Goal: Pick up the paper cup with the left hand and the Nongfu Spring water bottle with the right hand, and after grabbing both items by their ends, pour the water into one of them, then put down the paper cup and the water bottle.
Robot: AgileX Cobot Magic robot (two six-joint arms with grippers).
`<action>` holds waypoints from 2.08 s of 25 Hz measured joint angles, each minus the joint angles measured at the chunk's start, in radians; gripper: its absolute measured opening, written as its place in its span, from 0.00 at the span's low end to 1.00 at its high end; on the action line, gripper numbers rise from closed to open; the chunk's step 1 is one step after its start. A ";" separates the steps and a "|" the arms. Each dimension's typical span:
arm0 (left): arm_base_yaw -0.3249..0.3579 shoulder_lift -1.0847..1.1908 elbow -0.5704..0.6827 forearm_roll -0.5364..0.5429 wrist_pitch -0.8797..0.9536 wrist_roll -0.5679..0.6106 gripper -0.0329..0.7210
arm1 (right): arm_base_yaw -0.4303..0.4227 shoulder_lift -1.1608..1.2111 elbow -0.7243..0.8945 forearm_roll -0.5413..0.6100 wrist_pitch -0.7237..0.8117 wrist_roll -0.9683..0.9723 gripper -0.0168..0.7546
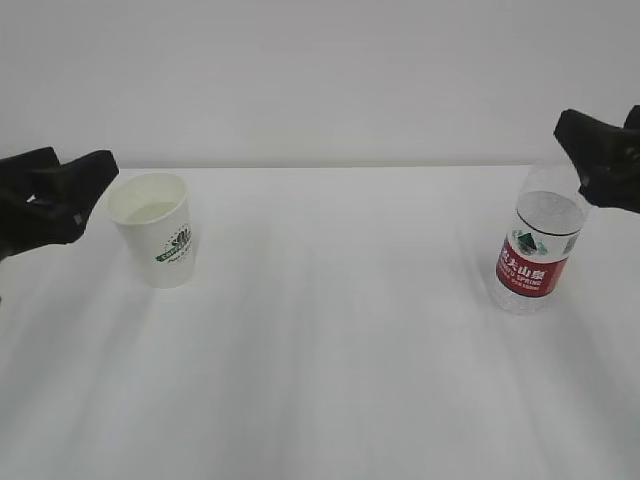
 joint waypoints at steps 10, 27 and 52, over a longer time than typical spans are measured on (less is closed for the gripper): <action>0.000 -0.253 0.006 0.000 0.281 0.000 0.74 | 0.000 -0.231 0.000 0.002 0.176 0.007 0.74; 0.000 -0.712 0.011 0.000 0.683 0.000 0.74 | 0.000 -0.632 0.000 0.004 0.503 0.011 0.74; -0.012 -1.072 -0.033 -0.004 1.212 0.000 0.71 | 0.000 -0.904 -0.067 0.005 0.897 0.016 0.74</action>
